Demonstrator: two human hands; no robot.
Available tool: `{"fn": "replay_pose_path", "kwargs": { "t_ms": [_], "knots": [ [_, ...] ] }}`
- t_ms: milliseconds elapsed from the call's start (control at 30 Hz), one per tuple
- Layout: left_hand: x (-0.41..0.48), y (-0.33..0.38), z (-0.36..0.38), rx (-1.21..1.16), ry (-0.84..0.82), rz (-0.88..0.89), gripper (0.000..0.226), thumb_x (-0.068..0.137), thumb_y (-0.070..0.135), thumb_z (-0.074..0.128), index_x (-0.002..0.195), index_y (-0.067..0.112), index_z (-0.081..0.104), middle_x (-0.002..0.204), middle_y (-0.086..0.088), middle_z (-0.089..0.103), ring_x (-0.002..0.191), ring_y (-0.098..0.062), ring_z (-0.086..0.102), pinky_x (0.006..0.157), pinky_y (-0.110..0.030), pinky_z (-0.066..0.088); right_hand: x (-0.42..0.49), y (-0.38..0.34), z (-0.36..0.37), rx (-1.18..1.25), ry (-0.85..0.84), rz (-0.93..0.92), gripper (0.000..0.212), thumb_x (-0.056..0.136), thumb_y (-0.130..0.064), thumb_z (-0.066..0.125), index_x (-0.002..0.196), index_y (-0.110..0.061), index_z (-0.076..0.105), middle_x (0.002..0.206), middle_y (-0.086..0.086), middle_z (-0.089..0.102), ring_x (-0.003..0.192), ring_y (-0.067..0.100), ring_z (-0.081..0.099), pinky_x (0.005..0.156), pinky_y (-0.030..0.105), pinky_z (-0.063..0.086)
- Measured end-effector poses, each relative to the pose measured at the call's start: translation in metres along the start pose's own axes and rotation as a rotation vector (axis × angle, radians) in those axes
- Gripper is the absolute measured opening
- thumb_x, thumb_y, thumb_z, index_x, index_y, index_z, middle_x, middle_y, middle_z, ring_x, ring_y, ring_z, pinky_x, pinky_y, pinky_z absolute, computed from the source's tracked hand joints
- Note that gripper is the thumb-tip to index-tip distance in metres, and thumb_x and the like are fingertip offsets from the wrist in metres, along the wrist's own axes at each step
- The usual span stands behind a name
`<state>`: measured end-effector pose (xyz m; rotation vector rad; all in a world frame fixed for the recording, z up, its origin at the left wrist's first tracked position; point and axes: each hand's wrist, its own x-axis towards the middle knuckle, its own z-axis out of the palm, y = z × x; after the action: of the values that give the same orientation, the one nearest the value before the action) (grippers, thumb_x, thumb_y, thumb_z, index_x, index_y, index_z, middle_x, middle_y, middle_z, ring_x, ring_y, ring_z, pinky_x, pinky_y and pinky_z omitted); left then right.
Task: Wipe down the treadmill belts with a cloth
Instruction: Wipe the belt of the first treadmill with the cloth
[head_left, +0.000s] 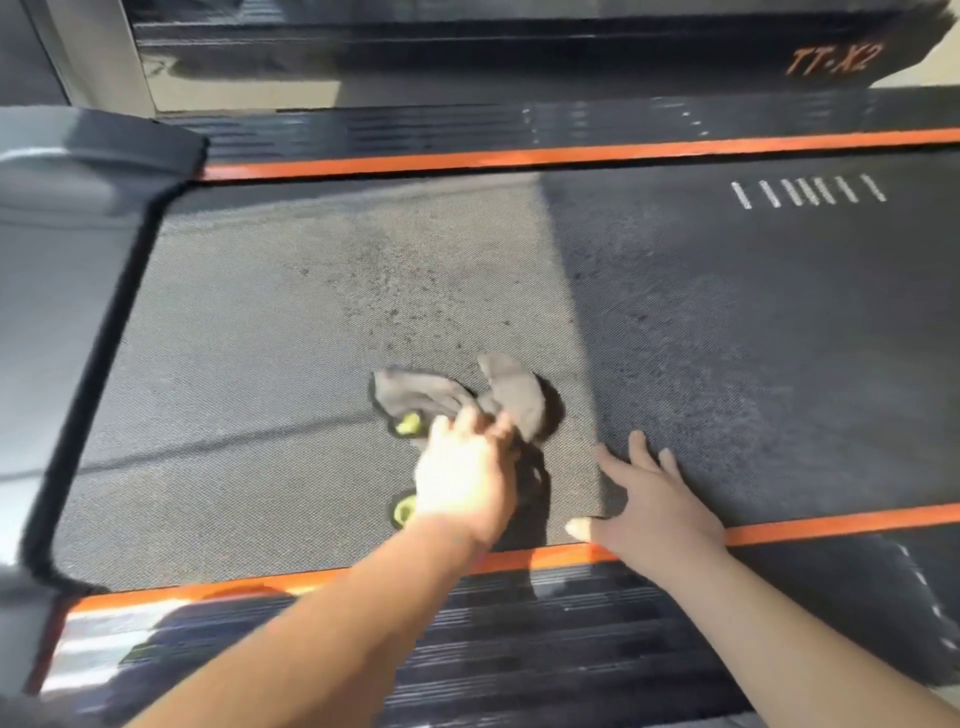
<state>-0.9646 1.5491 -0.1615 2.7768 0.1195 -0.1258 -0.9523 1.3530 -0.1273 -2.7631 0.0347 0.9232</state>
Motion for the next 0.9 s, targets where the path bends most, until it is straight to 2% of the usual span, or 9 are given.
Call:
{"fn": "replay_pose_path", "kwargs": {
  "t_ms": [133, 200, 300, 333, 500, 567, 633, 733, 900],
  "knots": [
    [-0.009, 0.003, 0.009, 0.048, -0.101, 0.548, 0.042, 0.094, 0.048, 0.045, 0.129, 0.035, 0.063, 0.1, 0.002, 0.057, 0.092, -0.029, 0.054, 0.059, -0.038, 0.055, -0.001, 0.002, 0.0, -0.057, 0.042, 0.004, 0.065, 0.086, -0.056, 0.064, 0.146, -0.046, 0.043, 0.17, -0.02, -0.005, 0.158, 0.018, -0.001, 0.107, 0.047, 0.044],
    [0.023, -0.015, -0.003, 0.207, -0.073, 0.473, 0.039, 0.098, 0.044, 0.047, 0.132, 0.035, 0.062, 0.11, 0.0, 0.057, 0.102, -0.031, 0.056, 0.067, -0.039, 0.054, 0.0, 0.002, 0.0, -0.084, 0.028, -0.011, 0.073, 0.087, -0.058, 0.064, 0.151, -0.053, 0.031, 0.17, -0.018, -0.007, 0.159, 0.02, -0.003, 0.106, 0.05, 0.045],
    [0.045, -0.014, -0.011, 0.086, 0.05, -0.087, 0.039, 0.1, 0.04, 0.05, 0.138, 0.032, 0.055, 0.129, -0.006, 0.052, 0.12, -0.033, 0.047, 0.085, -0.044, 0.051, 0.002, 0.001, 0.006, -0.139, 0.035, -0.001, 0.082, 0.093, -0.057, 0.063, 0.158, -0.052, 0.014, 0.171, -0.014, -0.011, 0.158, 0.025, -0.006, 0.103, 0.051, 0.047],
    [0.036, -0.002, -0.008, 0.057, 0.038, -0.139, 0.039, 0.1, 0.042, 0.05, 0.137, 0.03, 0.055, 0.13, -0.006, 0.051, 0.119, -0.033, 0.046, 0.086, -0.044, 0.05, 0.002, 0.001, 0.007, -0.146, 0.048, 0.004, 0.08, 0.095, -0.054, 0.062, 0.158, -0.052, 0.013, 0.171, -0.013, -0.012, 0.158, 0.026, -0.006, 0.102, 0.05, 0.047],
    [-0.013, 0.0, -0.004, 0.051, -0.185, 0.417, 0.047, 0.095, 0.054, 0.037, 0.133, 0.033, 0.055, 0.118, -0.001, 0.052, 0.11, -0.028, 0.052, 0.075, -0.045, 0.058, 0.005, 0.001, 0.012, -0.114, 0.066, 0.021, 0.047, 0.099, -0.035, 0.056, 0.144, -0.043, 0.046, 0.17, -0.013, -0.017, 0.159, 0.024, -0.008, 0.102, 0.043, 0.041],
    [0.02, -0.027, -0.017, 0.148, -0.15, 0.335, 0.044, 0.095, 0.048, 0.043, 0.135, 0.033, 0.054, 0.123, -0.004, 0.052, 0.116, -0.031, 0.052, 0.081, -0.047, 0.057, 0.007, 0.003, 0.016, -0.119, 0.057, 0.004, 0.062, 0.1, -0.041, 0.058, 0.154, -0.048, 0.028, 0.17, -0.011, -0.018, 0.158, 0.027, -0.01, 0.105, 0.046, 0.04],
    [0.049, -0.044, -0.025, 0.192, -0.042, 0.05, 0.042, 0.096, 0.037, 0.051, 0.137, 0.031, 0.052, 0.13, -0.007, 0.05, 0.122, -0.035, 0.047, 0.089, -0.047, 0.051, 0.009, 0.004, 0.018, -0.138, 0.048, 0.002, 0.075, 0.101, -0.046, 0.058, 0.158, -0.05, 0.011, 0.17, -0.008, -0.02, 0.158, 0.031, -0.011, 0.107, 0.05, 0.04],
    [0.037, -0.014, -0.018, 0.055, 0.0, -0.244, 0.04, 0.098, 0.039, 0.052, 0.137, 0.03, 0.05, 0.131, -0.01, 0.045, 0.122, -0.036, 0.041, 0.091, -0.047, 0.047, 0.009, 0.002, 0.019, -0.161, 0.057, 0.016, 0.075, 0.103, -0.035, 0.056, 0.158, -0.049, 0.007, 0.17, -0.006, -0.019, 0.158, 0.032, -0.011, 0.108, 0.053, 0.04],
    [-0.01, 0.018, -0.002, -0.043, -0.237, 0.305, 0.049, 0.099, 0.051, 0.046, 0.148, 0.043, 0.046, 0.124, -0.001, 0.042, 0.118, -0.026, 0.04, 0.089, -0.041, 0.051, 0.008, -0.001, 0.012, -0.105, 0.045, 0.06, 0.05, 0.1, -0.028, 0.053, 0.146, -0.045, 0.045, 0.172, -0.012, -0.009, 0.158, 0.025, -0.009, 0.107, 0.046, 0.04]
  ]
}}
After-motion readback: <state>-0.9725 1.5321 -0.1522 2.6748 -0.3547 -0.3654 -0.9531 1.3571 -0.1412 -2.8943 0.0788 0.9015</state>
